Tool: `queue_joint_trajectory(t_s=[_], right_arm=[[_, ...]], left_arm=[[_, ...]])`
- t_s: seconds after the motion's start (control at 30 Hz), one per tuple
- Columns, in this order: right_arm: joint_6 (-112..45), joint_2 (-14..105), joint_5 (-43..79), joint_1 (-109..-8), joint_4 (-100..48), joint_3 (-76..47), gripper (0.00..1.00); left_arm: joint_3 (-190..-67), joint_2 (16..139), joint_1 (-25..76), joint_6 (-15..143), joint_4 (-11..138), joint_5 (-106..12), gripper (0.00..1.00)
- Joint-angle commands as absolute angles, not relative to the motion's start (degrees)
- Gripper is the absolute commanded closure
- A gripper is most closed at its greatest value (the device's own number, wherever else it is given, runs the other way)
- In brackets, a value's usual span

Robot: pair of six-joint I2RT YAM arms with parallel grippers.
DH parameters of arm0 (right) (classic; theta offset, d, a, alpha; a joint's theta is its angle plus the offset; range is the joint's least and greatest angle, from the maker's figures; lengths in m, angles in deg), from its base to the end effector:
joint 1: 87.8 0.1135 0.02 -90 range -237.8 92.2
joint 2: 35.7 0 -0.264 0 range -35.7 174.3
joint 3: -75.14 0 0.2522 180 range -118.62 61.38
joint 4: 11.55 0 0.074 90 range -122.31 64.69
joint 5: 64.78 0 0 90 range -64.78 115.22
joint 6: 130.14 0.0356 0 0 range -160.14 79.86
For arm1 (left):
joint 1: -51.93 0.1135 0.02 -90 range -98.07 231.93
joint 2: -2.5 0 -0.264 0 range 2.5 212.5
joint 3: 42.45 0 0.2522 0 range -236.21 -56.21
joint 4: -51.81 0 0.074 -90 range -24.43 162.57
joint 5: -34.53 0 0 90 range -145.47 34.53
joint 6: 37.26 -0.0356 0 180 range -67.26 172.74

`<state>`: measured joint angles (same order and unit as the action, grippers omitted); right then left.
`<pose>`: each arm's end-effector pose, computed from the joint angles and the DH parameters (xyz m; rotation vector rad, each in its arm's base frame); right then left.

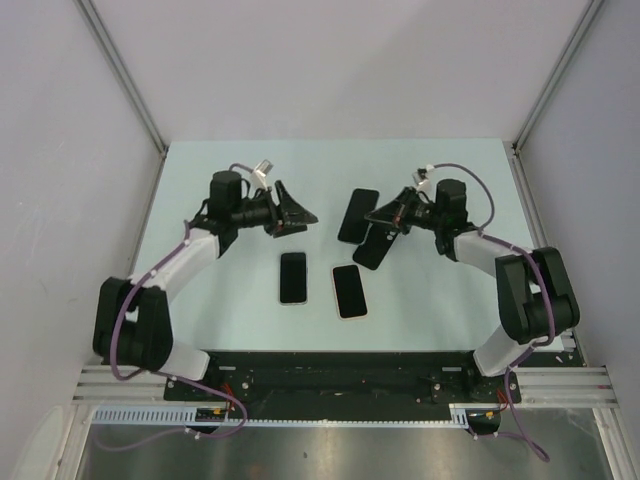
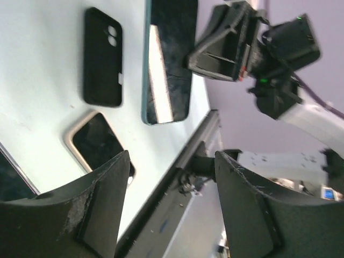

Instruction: Put the phone into the phone case

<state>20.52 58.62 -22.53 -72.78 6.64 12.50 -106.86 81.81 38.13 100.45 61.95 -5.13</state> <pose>0.3310 0.1161 0.2215 0.1292 2.0644 1.6272 0.2871 -0.0987 0.2671 -0.0115 2.1876 -1.5287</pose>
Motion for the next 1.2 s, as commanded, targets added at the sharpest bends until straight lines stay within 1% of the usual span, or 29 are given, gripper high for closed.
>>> queue_joint_trajectory(t_s=[0.0,0.13,0.2,0.23,0.27,0.43,0.5,0.73,0.97,1.17], right_arm=[[6.9,55.0,-19.5,-78.7,-14.8,10.6,1.00],[6.0,57.6,-20.2,-80.8,-16.1,10.5,1.00],[6.5,59.9,-20.5,-80.9,-15.1,10.5,1.00],[6.8,60.6,-20.6,-80.9,-14.5,10.5,1.00],[6.8,61.1,-20.3,-81.0,-14.3,10.5,1.00],[4.9,64.4,-17.2,-82.6,-15.5,10.5,1.00],[4.9,65.4,-17.5,-83.1,-15.1,10.6,1.00],[5.8,68.5,-18.5,-84.7,-12.4,10.4,1.00],[5.0,73.1,-19.2,-85.2,-12.4,10.0,1.00],[3.4,73.9,-18.6,-85.2,-13.5,9.9,1.00]], left_arm=[[-119.1,90.9,34.3,88.9,76.4,-14.9,0.33],[-126.4,100.7,31.4,89.8,76.3,-15.8,0.44],[-130.2,106.5,30.7,90.4,76.3,-15.1,0.46],[-131.4,108.7,30.0,90.9,76.2,-14.3,0.51],[-132.7,111.4,29.5,90.9,76.3,-14.3,0.53],[-138.0,118.2,27.4,91.1,76.7,-14.8,0.63],[-139.3,120.9,26.9,91.1,76.8,-15.2,0.65],[-143.0,127.6,24.7,91.2,76.8,-15.3,0.66],[-143.3,130.6,22.8,92.2,76.4,-16.7,0.67],[-143.0,132.8,21.7,93.6,74.6,-15.6,0.72]])
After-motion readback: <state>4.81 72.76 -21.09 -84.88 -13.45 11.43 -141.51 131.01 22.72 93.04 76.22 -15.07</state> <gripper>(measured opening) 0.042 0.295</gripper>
